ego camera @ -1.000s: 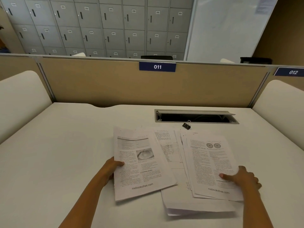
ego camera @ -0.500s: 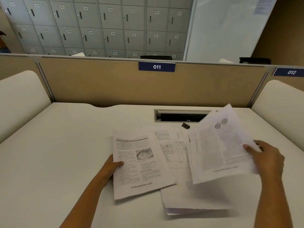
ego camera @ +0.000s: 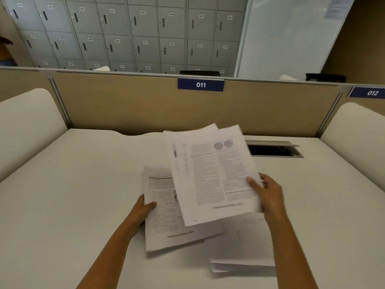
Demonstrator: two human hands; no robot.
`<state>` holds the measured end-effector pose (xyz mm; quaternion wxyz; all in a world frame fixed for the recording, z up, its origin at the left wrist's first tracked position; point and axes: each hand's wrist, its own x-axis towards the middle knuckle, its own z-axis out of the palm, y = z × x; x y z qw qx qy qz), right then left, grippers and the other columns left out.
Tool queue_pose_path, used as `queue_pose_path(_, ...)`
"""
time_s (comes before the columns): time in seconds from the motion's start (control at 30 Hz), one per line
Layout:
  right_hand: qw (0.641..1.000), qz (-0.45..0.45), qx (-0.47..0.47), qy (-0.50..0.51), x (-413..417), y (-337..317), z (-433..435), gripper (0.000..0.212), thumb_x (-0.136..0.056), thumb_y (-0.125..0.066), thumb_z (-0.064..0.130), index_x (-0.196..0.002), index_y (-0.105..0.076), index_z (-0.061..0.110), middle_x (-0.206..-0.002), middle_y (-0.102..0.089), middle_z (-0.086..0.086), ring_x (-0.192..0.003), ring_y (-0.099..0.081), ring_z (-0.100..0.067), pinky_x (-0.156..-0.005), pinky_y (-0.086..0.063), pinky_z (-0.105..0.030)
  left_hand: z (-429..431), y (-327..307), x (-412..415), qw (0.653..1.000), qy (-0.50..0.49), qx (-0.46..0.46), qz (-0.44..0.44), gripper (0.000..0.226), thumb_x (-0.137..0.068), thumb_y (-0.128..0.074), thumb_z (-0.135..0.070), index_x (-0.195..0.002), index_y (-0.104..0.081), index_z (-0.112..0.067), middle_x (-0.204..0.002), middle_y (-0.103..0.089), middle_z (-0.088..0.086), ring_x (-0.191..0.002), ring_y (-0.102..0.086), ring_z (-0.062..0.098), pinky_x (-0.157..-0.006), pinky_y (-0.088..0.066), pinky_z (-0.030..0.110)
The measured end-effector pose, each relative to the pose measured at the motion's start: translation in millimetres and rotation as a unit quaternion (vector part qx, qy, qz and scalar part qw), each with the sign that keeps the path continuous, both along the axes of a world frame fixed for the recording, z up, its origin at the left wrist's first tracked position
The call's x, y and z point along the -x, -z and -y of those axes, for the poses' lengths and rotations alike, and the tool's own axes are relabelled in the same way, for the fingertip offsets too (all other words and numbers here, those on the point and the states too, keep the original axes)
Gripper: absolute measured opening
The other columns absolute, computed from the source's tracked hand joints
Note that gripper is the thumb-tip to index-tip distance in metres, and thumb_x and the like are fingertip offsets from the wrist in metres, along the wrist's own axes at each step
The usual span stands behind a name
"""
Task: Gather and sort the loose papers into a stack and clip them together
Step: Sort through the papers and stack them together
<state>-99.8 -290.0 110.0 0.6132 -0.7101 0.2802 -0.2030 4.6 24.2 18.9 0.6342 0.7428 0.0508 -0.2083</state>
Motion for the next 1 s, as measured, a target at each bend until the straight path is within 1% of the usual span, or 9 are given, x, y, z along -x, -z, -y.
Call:
queue_pose_path(0.13,0.996,-0.054,-0.019,-0.071,-8,42,-36,0.04,-0.081,-0.07,0.016,-0.119,-0.056,0.013,-0.105,-0.065,-0.009,-0.084,-0.065,-0.022,-0.074,-0.056,-0.035,6,-6,7,0.999,-0.037,0.017,-0.005,0.044,-0.096,-0.026,-0.049,-0.118,-0.049,-0.019,-0.112,-0.061,0.008,-0.098,-0.06,0.026,-0.083,-0.051,0.041)
queue_pose_path(0.2,0.992,-0.085,0.013,-0.096,-7,56,-52,0.041,-0.084,-0.066,0.014,-0.123,-0.054,0.012,-0.104,-0.062,-0.006,-0.083,-0.059,-0.016,-0.065,-0.048,-0.018,9,-8,10,0.998,-0.054,0.029,0.007,0.047,-0.095,-0.021,-0.051,-0.116,-0.05,-0.02,-0.11,-0.059,0.008,-0.099,-0.058,0.028,-0.085,-0.047,0.04)
queue_pose_path(0.23,0.99,-0.093,0.032,-0.105,-6,61,-59,0.04,-0.086,-0.064,0.012,-0.124,-0.053,0.011,-0.106,-0.062,-0.008,-0.085,-0.056,-0.015,-0.067,-0.045,-0.016,10,-6,9,0.998,-0.058,0.028,0.015,0.05,-0.095,-0.022,-0.051,-0.121,-0.049,-0.017,-0.114,-0.058,0.01,-0.102,-0.058,0.03,-0.089,-0.046,0.042)
queue_pose_path(0.4,0.973,-0.118,0.138,-0.145,-9,71,-71,0.039,-0.089,-0.058,0.007,-0.127,-0.053,0.008,-0.119,-0.062,-0.01,-0.092,-0.054,-0.013,-0.086,-0.042,-0.02,8,2,5,0.998,-0.053,-0.001,0.031,0.051,-0.093,-0.047,-0.033,-0.137,-0.035,-0.01,-0.133,-0.052,0.014,-0.107,-0.056,0.028,-0.094,-0.046,0.046)
queue_pose_path(0.57,0.975,-0.119,0.165,-0.087,-13,65,-38,0.041,-0.084,-0.065,0.009,-0.124,-0.057,0.009,-0.115,-0.063,-0.01,-0.086,-0.058,-0.017,-0.08,-0.046,-0.025,7,2,7,0.998,-0.051,-0.018,0.04,0.052,-0.093,-0.05,-0.022,-0.139,-0.03,-0.01,-0.137,-0.047,0.014,-0.118,-0.051,0.034,-0.097,-0.043,0.048)
queue_pose_path(0.67,0.97,-0.147,0.195,-0.009,-7,63,0,0.051,-0.079,-0.073,0.017,-0.126,-0.056,0.009,-0.119,-0.061,-0.013,-0.1,-0.059,-0.027,-0.088,-0.047,-0.035,6,4,6,0.998,-0.052,-0.011,0.037,0.052,-0.094,-0.049,-0.021,-0.141,-0.029,-0.011,-0.137,-0.047,0.013,-0.119,-0.051,0.033,-0.097,-0.043,0.046)
queue_pose_path(0.77,0.941,-0.26,0.212,0.036,2,66,33,0.067,-0.074,-0.076,0.032,-0.132,-0.049,0.012,-0.129,-0.054,-0.016,-0.117,-0.051,-0.036,-0.095,-0.044,-0.044,6,2,8,0.998,-0.046,-0.003,0.042,0.052,-0.093,-0.05,-0.022,-0.141,-0.03,-0.012,-0.137,-0.048,0.011,-0.118,-0.051,0.031,-0.098,-0.043,0.046)
queue_pose_path(0.87,0.926,-0.322,0.197,0.02,12,73,49,0.074,-0.073,-0.075,0.041,-0.134,-0.045,0.013,-0.134,-0.05,-0.016,-0.122,-0.047,-0.037,-0.099,-0.041,-0.045,5,3,8,0.998,-0.04,-0.005,0.042,0.052,-0.093,-0.05,-0.023,-0.141,-0.03,-0.013,-0.137,-0.049,0.009,-0.118,-0.052,0.03,-0.097,-0.043,0.046)
queue_pose_path(1.0,0.945,-0.294,0.141,0.018,17,79,51,0.063,-0.075,-0.076,0.031,-0.128,-0.05,0.009,-0.128,-0.059,-0.012,-0.116,-0.054,-0.032,-0.096,-0.042,-0.039,5,1,8,0.998,-0.038,-0.009,0.041,0.051,-0.094,-0.048,-0.024,-0.141,-0.03,-0.014,-0.138,-0.048,0.011,-0.119,-0.051,0.031,-0.099,-0.043,0.049)
